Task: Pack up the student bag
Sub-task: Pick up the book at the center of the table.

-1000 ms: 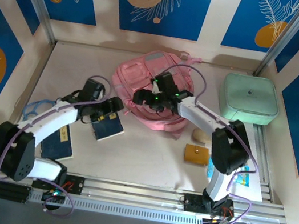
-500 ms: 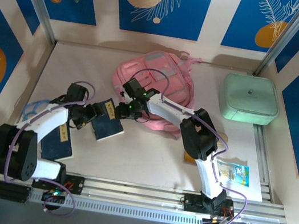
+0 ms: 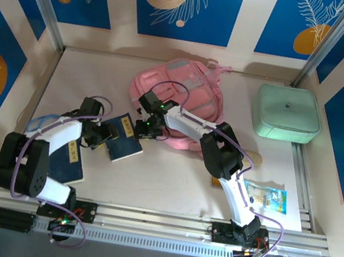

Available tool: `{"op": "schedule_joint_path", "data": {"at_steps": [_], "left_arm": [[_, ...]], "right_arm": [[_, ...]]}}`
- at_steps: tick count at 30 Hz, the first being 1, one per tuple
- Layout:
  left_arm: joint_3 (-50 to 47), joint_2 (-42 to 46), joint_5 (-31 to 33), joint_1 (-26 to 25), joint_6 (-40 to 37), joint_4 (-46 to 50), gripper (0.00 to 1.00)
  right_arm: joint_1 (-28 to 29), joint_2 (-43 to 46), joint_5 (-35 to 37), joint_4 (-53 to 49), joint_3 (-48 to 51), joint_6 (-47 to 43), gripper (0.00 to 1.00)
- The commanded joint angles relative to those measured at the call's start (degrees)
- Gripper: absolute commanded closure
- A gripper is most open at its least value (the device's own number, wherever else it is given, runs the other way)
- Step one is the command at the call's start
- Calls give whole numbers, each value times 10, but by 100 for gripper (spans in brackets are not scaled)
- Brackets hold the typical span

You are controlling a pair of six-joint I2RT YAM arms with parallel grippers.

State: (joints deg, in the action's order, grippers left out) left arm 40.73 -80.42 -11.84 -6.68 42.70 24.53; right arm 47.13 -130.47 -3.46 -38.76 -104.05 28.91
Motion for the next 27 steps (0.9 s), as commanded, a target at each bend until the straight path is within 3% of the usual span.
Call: {"op": "schedule_joint_path", "data": {"at_steps": [1, 7, 10, 21, 27], "left_arm": [[-7, -6, 10, 9, -17, 6, 42], [-25, -23, -20, 11, -3, -37, 58], [-28, -29, -23, 11, 3, -48, 61], [-44, 11, -60, 11, 3, -90, 66], [-78, 78, -125, 11, 26, -161, 66]], "right_arm": [[-1, -12, -17, -21, -18, -6, 76], [-1, -21, -21, -25, -20, -7, 77], [-1, -22, -22, -28, -21, -8, 78], [-1, -29, -28, -31, -17, -13, 78], [-1, -36, -28, -35, -17, -10, 79]]}}
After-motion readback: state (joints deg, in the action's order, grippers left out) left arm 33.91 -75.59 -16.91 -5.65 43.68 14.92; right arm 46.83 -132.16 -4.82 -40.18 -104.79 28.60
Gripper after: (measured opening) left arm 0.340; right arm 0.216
